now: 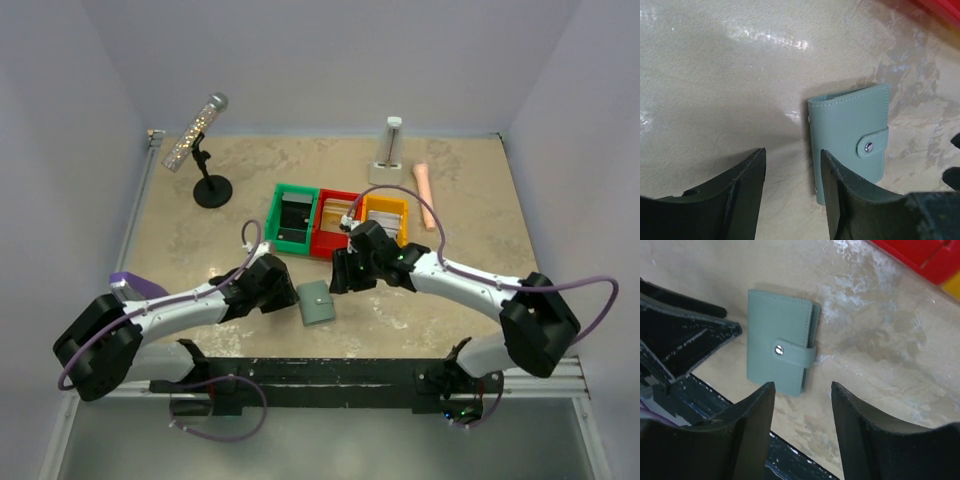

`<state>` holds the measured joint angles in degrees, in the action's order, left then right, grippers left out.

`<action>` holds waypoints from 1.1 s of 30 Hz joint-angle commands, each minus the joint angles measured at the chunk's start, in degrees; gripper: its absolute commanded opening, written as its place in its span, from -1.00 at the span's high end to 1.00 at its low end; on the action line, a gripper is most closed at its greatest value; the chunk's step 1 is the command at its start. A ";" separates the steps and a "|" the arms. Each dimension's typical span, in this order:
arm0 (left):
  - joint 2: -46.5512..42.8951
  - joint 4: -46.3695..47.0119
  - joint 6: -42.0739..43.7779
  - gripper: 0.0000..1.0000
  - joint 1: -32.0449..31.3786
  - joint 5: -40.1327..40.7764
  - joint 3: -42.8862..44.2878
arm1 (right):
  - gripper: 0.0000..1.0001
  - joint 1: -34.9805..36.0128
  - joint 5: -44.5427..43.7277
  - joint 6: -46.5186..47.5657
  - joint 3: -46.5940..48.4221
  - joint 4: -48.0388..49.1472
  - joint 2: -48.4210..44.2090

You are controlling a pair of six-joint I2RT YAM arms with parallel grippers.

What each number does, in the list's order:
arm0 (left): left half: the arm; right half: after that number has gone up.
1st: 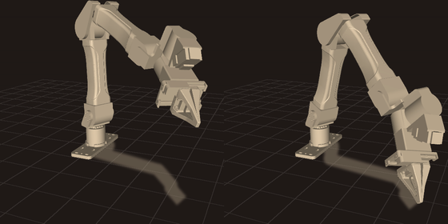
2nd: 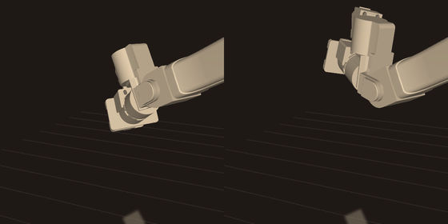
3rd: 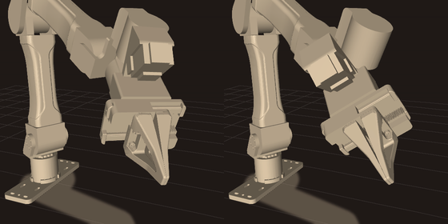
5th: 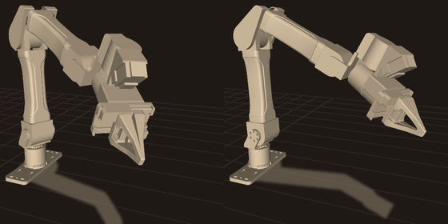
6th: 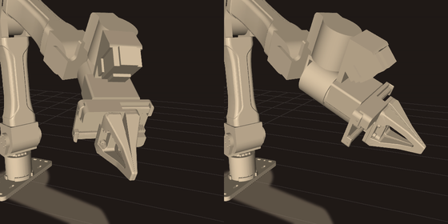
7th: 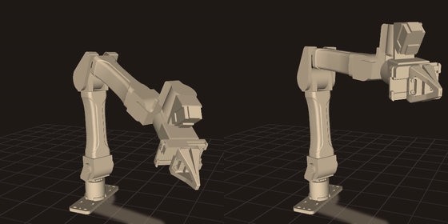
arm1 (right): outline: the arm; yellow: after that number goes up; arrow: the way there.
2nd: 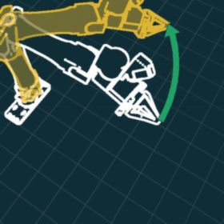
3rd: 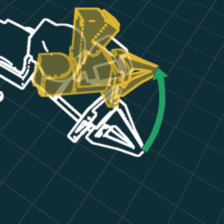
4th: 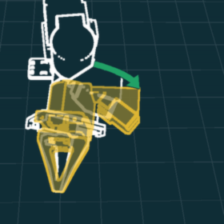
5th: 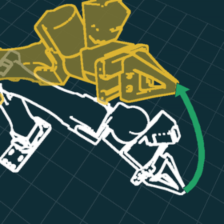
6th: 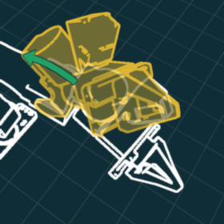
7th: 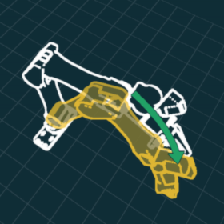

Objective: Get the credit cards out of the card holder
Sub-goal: Move the card holder to the center of the board, then open the card holder at the center of the board.

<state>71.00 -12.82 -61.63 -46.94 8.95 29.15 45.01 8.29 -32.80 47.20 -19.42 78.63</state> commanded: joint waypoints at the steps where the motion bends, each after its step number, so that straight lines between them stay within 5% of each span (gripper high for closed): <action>1: 0.80 6.40 2.38 -0.04 1.15 -2.79 0.21 | -0.04 0.25 -1.26 -2.45 5.53 2.98 4.94; 20: 7.39 11.15 4.67 0.29 1.32 -6.49 -1.02 | 0.25 2.97 -3.11 -4.56 8.61 4.21 17.43; 33: 8.62 18.52 7.22 0.38 0.36 -12.28 -3.39 | 0.38 4.38 -3.99 -5.52 0.45 6.49 13.22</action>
<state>78.04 2.90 -56.27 -45.78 0.47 27.75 48.77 5.43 -37.36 51.22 -14.33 94.15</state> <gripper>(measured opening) 0.314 0.318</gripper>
